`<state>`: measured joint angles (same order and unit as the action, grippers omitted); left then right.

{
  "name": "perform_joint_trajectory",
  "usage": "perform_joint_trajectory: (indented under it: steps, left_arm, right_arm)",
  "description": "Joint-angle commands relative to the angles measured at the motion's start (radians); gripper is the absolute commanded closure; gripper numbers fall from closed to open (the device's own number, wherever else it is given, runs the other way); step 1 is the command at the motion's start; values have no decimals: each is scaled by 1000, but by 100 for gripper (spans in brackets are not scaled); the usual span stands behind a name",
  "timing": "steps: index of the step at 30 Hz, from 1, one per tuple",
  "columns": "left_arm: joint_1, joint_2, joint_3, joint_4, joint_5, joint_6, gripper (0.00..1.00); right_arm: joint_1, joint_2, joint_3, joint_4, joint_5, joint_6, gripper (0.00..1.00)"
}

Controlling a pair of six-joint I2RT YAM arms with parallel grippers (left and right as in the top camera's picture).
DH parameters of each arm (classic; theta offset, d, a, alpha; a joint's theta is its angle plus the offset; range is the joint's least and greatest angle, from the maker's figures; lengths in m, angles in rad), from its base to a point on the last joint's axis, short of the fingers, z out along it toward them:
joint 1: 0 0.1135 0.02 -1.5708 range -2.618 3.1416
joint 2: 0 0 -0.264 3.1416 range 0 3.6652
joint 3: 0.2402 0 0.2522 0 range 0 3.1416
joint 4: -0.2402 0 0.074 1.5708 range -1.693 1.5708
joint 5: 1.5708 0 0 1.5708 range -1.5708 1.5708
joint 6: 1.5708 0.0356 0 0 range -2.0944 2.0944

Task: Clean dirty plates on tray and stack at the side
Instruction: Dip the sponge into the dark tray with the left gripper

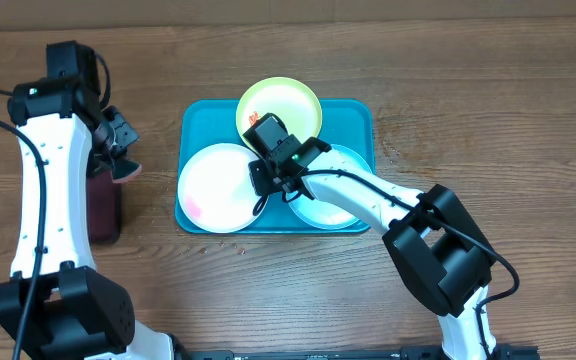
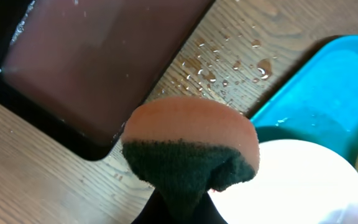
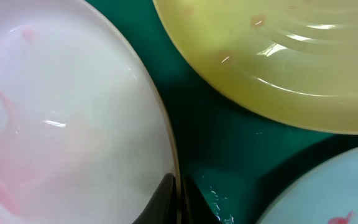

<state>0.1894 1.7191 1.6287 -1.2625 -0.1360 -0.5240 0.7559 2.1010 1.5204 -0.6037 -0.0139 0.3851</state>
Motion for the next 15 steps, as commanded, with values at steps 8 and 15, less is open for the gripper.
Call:
perform_joint_trajectory:
  steps: [8, 15]
  left_arm:
    - [21, 15, -233, 209, 394, 166, 96]
    - [-103, 16, -367, 348, 529, 285, 96]
  right_arm:
    - [12, -38, 26, 0, 13, -23, 96]
    - [12, -38, 25, 23, 21, -23, 96]
